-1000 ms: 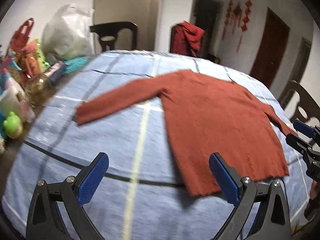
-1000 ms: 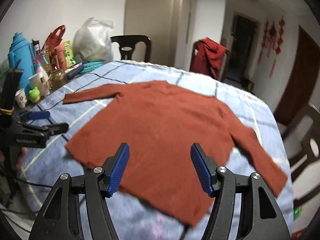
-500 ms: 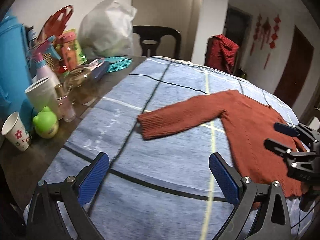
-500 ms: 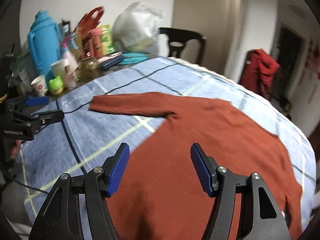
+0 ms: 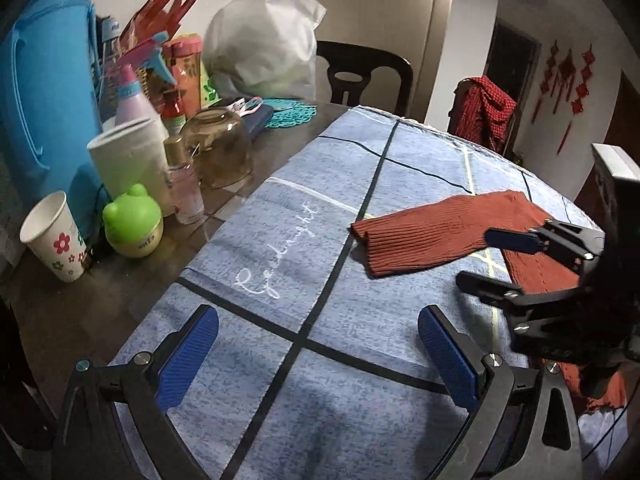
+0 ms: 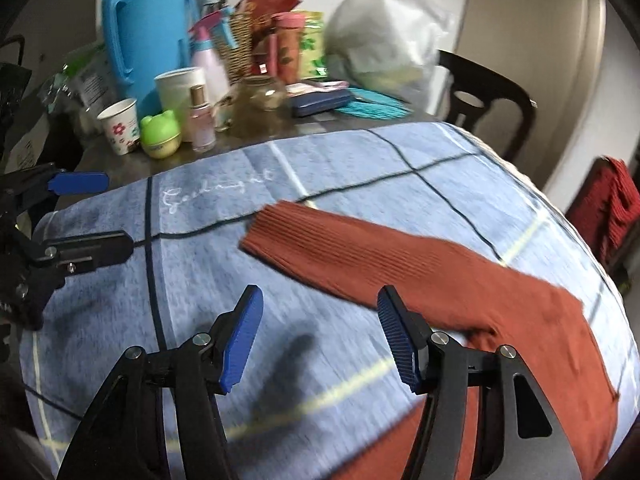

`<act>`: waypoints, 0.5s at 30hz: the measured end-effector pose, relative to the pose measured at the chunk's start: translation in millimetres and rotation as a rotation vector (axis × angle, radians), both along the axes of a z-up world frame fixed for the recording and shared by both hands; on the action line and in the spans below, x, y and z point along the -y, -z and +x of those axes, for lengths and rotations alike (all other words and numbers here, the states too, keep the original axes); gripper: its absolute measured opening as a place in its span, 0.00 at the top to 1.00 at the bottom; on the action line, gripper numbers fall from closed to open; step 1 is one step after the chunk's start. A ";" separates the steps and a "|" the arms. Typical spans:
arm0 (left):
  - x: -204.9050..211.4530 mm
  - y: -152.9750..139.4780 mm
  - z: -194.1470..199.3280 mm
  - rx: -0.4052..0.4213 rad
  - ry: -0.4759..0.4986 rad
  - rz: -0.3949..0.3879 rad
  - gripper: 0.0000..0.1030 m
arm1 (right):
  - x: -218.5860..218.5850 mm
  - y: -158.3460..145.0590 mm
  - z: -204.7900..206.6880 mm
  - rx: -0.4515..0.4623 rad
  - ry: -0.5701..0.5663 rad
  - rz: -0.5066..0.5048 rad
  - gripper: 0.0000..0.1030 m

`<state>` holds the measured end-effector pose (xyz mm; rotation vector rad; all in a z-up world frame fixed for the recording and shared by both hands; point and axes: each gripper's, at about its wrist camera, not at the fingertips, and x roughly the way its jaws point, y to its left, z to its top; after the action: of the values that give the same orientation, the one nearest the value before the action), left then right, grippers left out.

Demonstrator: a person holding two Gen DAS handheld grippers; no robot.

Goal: Fold small clothes
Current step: 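Move the right tool to the sweater sleeve cuff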

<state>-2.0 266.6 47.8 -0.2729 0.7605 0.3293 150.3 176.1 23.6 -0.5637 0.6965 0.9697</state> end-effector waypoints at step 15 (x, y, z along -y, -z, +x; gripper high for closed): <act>-19.1 11.6 4.2 -0.018 -0.007 -0.087 0.02 | -54.8 32.2 -0.8 0.007 -0.104 -0.089 0.59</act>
<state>2.2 285.6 36.2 -0.3546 0.7930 0.3058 149.5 231.0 -8.6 -0.6867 0.7126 1.0364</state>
